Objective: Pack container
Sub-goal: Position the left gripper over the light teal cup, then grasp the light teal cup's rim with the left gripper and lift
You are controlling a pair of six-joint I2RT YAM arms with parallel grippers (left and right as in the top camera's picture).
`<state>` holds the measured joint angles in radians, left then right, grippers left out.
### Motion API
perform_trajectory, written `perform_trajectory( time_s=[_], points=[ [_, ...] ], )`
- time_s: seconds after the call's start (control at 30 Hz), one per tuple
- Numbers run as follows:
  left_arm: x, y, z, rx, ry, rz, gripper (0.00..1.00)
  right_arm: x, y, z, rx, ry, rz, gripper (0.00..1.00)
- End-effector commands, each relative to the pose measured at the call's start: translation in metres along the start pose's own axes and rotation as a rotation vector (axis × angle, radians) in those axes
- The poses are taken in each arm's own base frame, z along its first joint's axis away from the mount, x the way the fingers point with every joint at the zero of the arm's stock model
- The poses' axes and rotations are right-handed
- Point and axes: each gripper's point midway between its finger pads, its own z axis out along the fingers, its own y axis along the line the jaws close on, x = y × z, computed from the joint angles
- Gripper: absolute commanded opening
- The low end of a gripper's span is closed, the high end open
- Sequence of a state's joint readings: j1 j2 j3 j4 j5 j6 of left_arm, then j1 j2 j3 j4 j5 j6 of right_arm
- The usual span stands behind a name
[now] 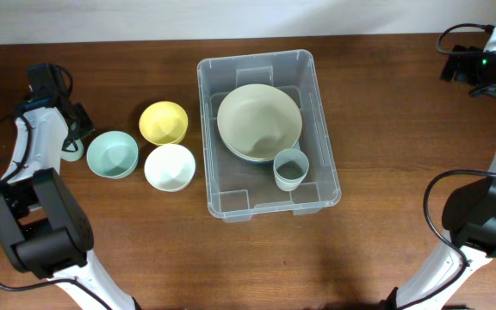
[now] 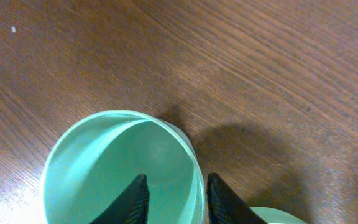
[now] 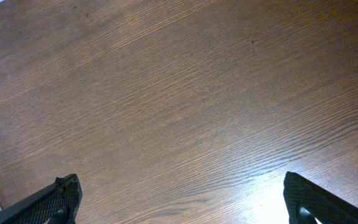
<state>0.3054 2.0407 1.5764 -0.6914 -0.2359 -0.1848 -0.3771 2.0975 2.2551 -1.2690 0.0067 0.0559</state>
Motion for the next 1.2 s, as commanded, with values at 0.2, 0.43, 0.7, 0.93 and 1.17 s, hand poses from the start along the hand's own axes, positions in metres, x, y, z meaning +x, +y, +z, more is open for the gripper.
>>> perform_trajectory(
  time_s=[0.2,0.43,0.7,0.93,1.17],
  points=[
    [0.000,0.000,0.006,0.001,0.010,0.005,0.08,-0.005,0.000,-0.011,-0.004,-0.029,0.009,0.99],
    [0.003,0.004,-0.005,-0.004,0.036,0.052,0.01,-0.005,0.000,-0.011,-0.004,-0.029,0.009,0.99],
    [-0.055,-0.021,-0.111,0.178,-0.128,0.154,0.00,-0.005,0.000,-0.011,-0.004,-0.029,0.009,0.99],
    [-0.069,-0.126,-0.267,0.601,-0.424,0.471,0.01,-0.005,0.000,-0.011,-0.003,-0.029,0.009,0.99],
    [0.013,-0.223,-0.355,0.944,-0.439,0.746,0.00,-0.005,0.000,-0.011,-0.004,-0.029,0.009,0.99]
  ],
)
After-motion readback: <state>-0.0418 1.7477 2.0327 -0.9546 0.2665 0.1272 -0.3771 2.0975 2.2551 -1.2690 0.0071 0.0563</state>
